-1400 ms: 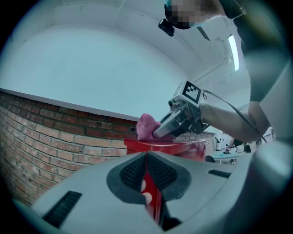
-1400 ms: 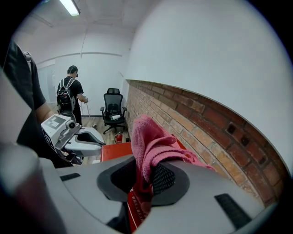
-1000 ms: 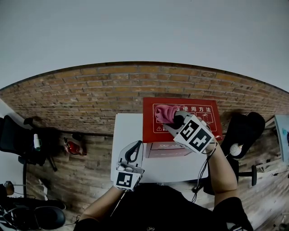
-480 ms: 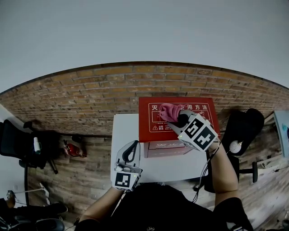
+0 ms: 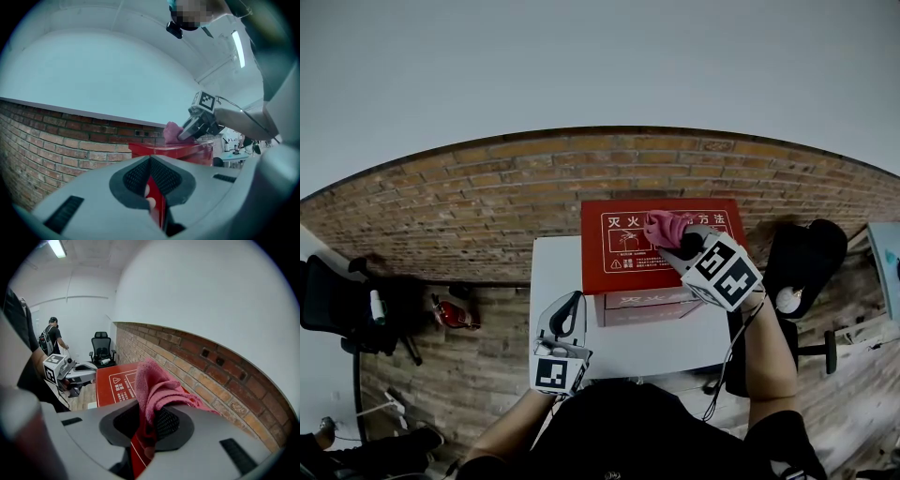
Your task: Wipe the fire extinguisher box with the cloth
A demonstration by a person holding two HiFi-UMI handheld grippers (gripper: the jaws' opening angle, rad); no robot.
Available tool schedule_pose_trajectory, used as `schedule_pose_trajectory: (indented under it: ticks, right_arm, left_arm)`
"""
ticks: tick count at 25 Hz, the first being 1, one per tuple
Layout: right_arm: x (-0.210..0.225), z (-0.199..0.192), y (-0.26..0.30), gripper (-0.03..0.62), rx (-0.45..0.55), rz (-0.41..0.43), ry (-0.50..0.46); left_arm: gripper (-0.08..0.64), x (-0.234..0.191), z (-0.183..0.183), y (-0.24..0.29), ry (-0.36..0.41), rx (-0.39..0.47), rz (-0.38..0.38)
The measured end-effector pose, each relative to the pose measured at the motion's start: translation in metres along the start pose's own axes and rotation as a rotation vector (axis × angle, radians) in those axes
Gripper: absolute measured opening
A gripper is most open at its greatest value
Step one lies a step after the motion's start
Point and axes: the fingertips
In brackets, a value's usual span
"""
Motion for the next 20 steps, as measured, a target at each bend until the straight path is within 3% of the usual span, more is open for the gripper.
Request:
schedule_pose_trajectory:
  ticks: [4, 8, 12, 20]
  right_arm:
    - [0.008, -0.006, -0.008, 0.074, -0.003, -0.021, 0.012]
    - [0.015, -0.013, -0.017, 0.074, -0.009, -0.042, 0.024]
    - [0.025, -0.021, -0.027, 0.074, -0.011, -0.069, 0.041]
    - [0.046, -0.036, -0.047, 0.074, -0.02, -0.128, 0.074]
  left_arm:
    - [0.037, 0.0, 0.0, 0.0, -0.017, 0.015, 0.012]
    - [0.037, 0.0, -0.002, -0.002, -0.006, -0.042, 0.017]
    - [0.037, 0.0, -0.001, 0.0, 0.005, -0.014, 0.017]
    - [0.035, 0.001, 0.0, -0.001, 0.004, -0.057, 0.031]
Point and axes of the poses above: the fingertips, and each gripper's own axes: y forward along the fingers, x to its right, z out of its top, and after that the axes turned 14 degrees about x, right-handed
